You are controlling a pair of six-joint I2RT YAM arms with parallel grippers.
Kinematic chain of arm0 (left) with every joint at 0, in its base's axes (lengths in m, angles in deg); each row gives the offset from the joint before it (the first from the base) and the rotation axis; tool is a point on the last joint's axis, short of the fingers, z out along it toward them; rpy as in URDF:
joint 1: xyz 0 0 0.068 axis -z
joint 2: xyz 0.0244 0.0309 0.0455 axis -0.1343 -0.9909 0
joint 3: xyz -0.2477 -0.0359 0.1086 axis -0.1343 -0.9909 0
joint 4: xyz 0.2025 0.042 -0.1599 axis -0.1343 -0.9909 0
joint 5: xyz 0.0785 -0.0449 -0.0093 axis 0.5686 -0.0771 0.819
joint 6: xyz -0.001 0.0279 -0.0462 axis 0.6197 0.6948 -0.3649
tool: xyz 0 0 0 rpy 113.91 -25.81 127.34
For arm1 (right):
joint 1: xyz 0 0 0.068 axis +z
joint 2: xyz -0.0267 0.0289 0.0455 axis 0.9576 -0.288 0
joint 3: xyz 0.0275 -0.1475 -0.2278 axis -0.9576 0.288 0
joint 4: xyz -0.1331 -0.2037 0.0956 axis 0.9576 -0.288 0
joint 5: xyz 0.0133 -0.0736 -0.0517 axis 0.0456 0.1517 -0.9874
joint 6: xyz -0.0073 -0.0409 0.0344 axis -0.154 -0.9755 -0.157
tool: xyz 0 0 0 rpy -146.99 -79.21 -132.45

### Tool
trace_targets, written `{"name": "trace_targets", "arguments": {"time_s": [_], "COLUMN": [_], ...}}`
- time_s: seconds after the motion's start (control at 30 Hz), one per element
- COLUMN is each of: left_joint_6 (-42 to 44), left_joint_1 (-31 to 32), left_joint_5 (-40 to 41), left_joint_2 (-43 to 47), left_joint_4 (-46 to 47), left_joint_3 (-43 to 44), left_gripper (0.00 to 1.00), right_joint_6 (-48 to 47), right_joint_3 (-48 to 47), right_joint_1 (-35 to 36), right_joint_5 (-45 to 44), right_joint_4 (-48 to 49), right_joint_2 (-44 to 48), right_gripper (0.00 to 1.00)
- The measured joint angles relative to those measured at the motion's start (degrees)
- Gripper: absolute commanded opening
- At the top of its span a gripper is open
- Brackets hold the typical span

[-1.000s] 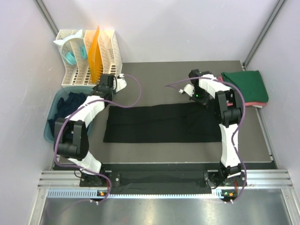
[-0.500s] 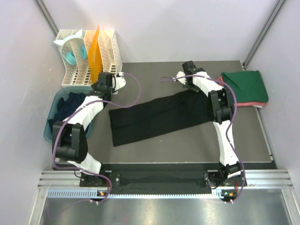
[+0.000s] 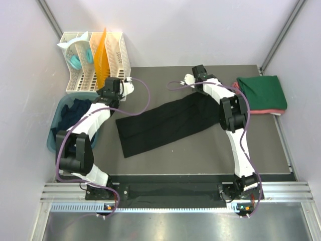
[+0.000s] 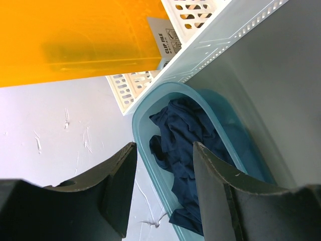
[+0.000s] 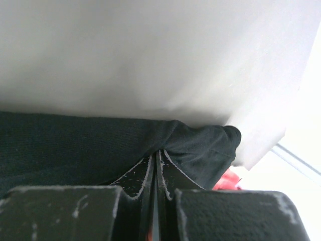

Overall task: Fold and stack the t-shirts
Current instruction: Rotate the tshirt 80 degrees

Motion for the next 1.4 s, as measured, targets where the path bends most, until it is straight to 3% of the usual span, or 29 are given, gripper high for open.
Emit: {"name": "trace_targets", "arguments": {"time_s": [0.23, 0.5, 0.7, 0.93, 1.1, 1.13, 1.2, 1.23, 1.33, 1.4], "left_joint_6": [0.0, 1.1, 2.0, 2.3, 2.6, 2.6, 2.6, 2.6, 2.0, 1.4], "left_joint_1": [0.0, 0.2, 0.2, 0.2, 0.2, 0.2, 0.2, 0.2, 0.2, 0.2], "left_joint_5": [0.3, 1.3, 1.8, 3.1, 4.7, 5.0, 5.9, 6.3, 7.0, 7.3], "left_joint_2": [1.2, 6.2, 6.8, 7.4, 7.9, 8.1, 8.3, 8.4, 8.6, 8.8], "left_joint_4": [-0.2, 0.8, 1.2, 2.7, 3.7, 4.1, 5.2, 5.7, 6.3, 6.7], "left_joint_3": [0.0, -2.2, -3.8, -4.9, -5.4, -5.6, -6.1, -6.3, -6.6, -6.6], "left_gripper": [0.54, 0.54, 0.54, 0.54, 0.54, 0.55, 0.55, 0.56, 0.56, 0.57], "right_joint_6": [-4.9, -12.7, -17.1, -18.9, -20.8, -20.8, -20.0, -19.6, -18.0, -16.7], "right_joint_3": [-2.0, -1.9, 8.3, 10.1, 13.1, 13.4, 13.4, 13.7, 17.2, 20.5], "right_joint_1": [1.1, 4.2, 5.1, 5.7, 8.2, 8.7, 9.2, 9.4, 9.5, 9.0], "right_joint_5": [-1.2, 2.6, 6.5, 10.7, 8.0, 7.2, 5.3, 4.1, 0.0, -3.1], "right_joint_4": [6.7, 23.9, 36.0, 40.3, 49.5, 51.5, 55.3, 57.7, 63.7, 65.6], "right_joint_2": [-2.8, -6.3, -3.1, -2.8, -2.8, -2.8, -2.8, -2.8, -1.2, 0.7], "right_gripper": [0.0, 0.01, 0.0, 0.0, 0.01, 0.19, 0.42, 0.6, 0.8, 0.82]}}
